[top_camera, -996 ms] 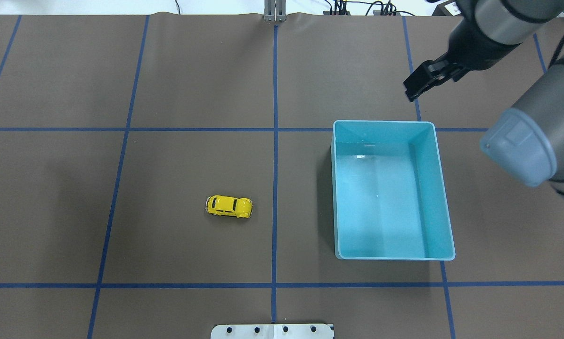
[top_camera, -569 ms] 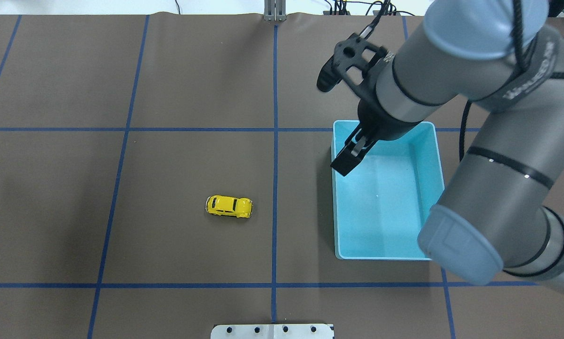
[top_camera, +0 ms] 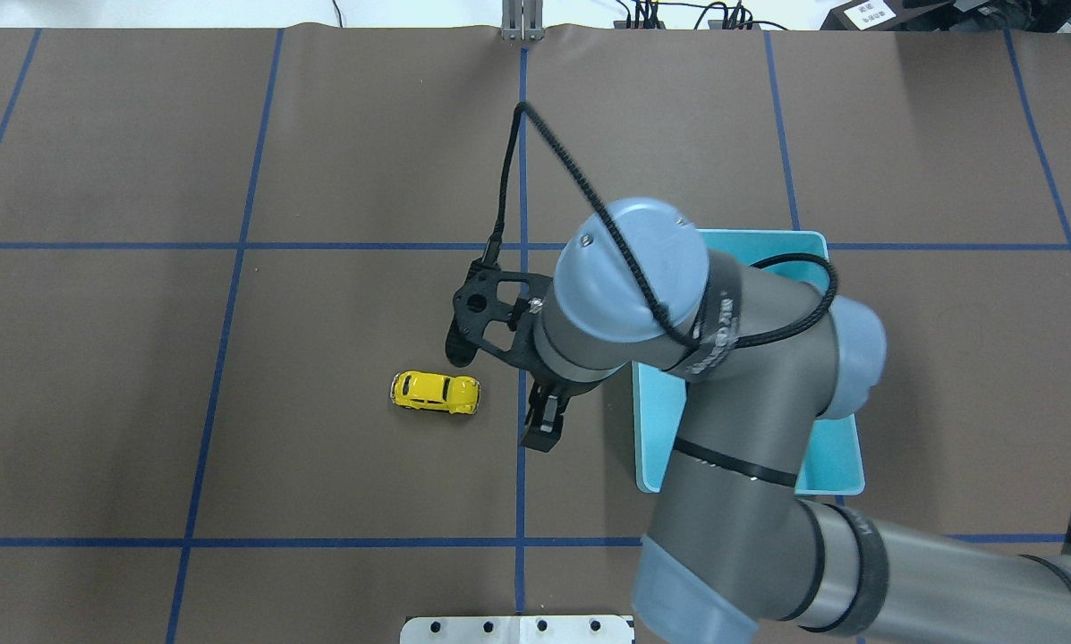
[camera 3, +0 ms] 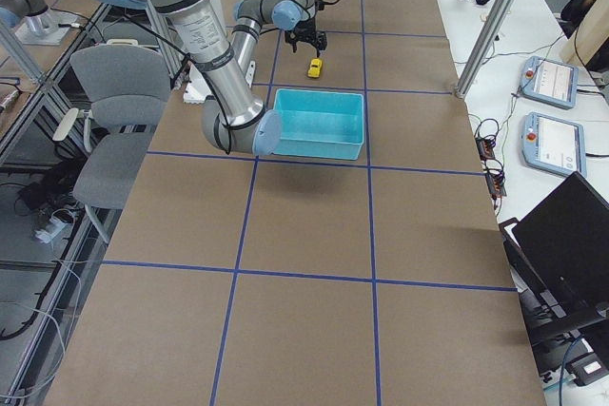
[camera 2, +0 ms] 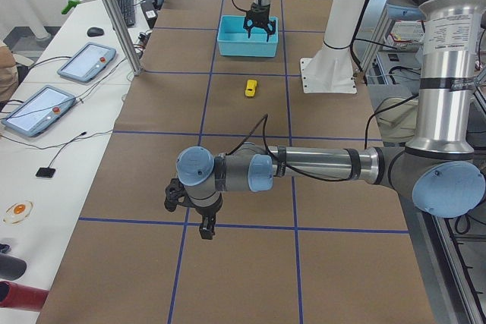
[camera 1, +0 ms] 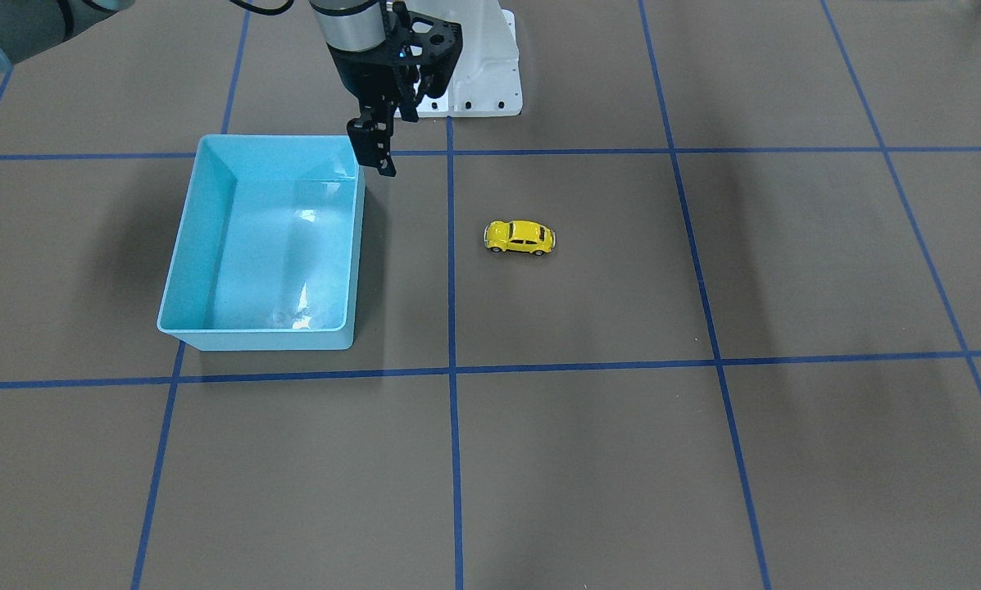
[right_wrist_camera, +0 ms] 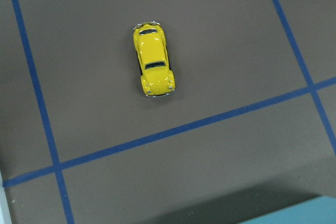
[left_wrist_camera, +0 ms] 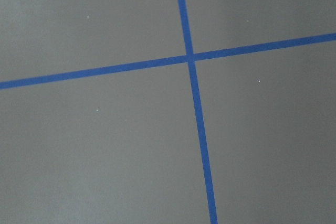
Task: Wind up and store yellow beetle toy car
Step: 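Lower the right gripper and close it on the yellow car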
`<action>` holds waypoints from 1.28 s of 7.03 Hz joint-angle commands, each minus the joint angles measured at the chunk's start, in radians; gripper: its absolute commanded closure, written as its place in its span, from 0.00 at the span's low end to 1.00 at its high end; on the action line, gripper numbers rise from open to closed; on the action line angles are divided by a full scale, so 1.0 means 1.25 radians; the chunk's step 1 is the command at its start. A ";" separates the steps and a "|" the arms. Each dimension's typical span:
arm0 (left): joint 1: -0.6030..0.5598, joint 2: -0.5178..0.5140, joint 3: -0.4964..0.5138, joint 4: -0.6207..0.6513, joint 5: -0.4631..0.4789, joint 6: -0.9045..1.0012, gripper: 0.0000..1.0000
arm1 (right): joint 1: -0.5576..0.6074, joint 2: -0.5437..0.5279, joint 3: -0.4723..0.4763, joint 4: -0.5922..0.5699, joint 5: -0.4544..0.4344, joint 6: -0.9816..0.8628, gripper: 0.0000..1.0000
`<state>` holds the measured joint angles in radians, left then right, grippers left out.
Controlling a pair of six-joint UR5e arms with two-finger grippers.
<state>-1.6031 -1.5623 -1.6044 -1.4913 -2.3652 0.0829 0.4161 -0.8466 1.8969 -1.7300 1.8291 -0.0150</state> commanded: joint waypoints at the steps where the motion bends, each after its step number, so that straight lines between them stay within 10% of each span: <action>1: -0.011 -0.003 -0.001 0.002 -0.003 -0.092 0.00 | -0.044 0.024 -0.125 0.134 -0.024 0.002 0.00; 9: -0.022 0.030 -0.082 0.000 -0.004 -0.088 0.00 | -0.063 0.142 -0.415 0.328 -0.110 -0.044 0.00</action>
<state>-1.6295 -1.5257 -1.7058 -1.4909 -2.3699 -0.0277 0.3354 -0.6884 1.4226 -1.3551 1.7075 -0.0431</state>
